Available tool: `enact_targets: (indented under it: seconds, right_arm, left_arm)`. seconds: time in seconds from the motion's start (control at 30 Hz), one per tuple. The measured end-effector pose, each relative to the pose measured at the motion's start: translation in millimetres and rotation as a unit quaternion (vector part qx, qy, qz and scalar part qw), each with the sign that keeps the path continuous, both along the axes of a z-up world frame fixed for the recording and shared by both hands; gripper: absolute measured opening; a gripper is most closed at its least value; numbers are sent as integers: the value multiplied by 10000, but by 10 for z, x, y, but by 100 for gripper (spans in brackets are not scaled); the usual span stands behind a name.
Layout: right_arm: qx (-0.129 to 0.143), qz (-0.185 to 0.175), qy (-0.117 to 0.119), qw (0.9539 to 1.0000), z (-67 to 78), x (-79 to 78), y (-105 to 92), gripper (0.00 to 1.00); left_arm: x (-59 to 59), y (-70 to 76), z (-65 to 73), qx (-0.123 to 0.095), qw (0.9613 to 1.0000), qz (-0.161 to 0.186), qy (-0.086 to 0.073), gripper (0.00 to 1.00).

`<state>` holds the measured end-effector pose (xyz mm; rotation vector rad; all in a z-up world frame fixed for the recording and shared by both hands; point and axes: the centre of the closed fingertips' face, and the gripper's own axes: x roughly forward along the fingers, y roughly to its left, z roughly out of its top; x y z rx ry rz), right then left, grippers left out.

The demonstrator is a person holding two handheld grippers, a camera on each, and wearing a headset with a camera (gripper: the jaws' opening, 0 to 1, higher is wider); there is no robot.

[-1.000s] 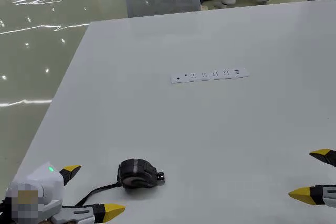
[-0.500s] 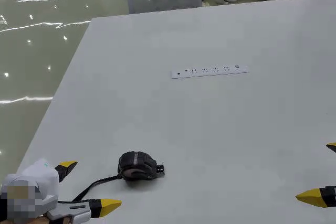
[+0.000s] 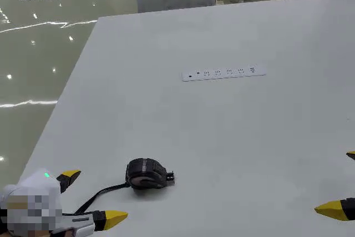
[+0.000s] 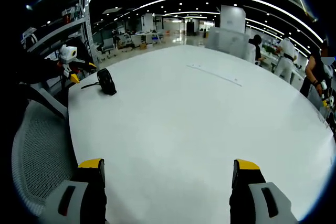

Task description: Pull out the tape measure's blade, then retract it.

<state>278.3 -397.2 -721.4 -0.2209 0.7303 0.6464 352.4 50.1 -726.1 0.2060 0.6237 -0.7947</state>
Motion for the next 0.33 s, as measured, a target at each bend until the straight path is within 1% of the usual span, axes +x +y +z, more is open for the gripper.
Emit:
enact_targets:
  seconds: [0.1, 0.23, 0.27, 0.33]
  right_arm:
    - [-54, -33, -75, 10000, 30, 20, -44, 99]
    - [-93, -41, -76, 9999, 31, -5, -72, 99]
    - [-189, 38, -90, 9998, 22, -29, -81, 99]
    - [-278, 112, -105, 9995, 13, -55, -83, 99]
  left_arm:
    - [15, -4, 17, 9, 10000, -13, -26, 99]
    - [13, -13, 44, 12, 10000, -20, -67, 99]
    - [3, -23, 63, -5, 10000, -21, -75, 99]
    - [-26, -44, 71, -20, 10000, -50, -41, 99]
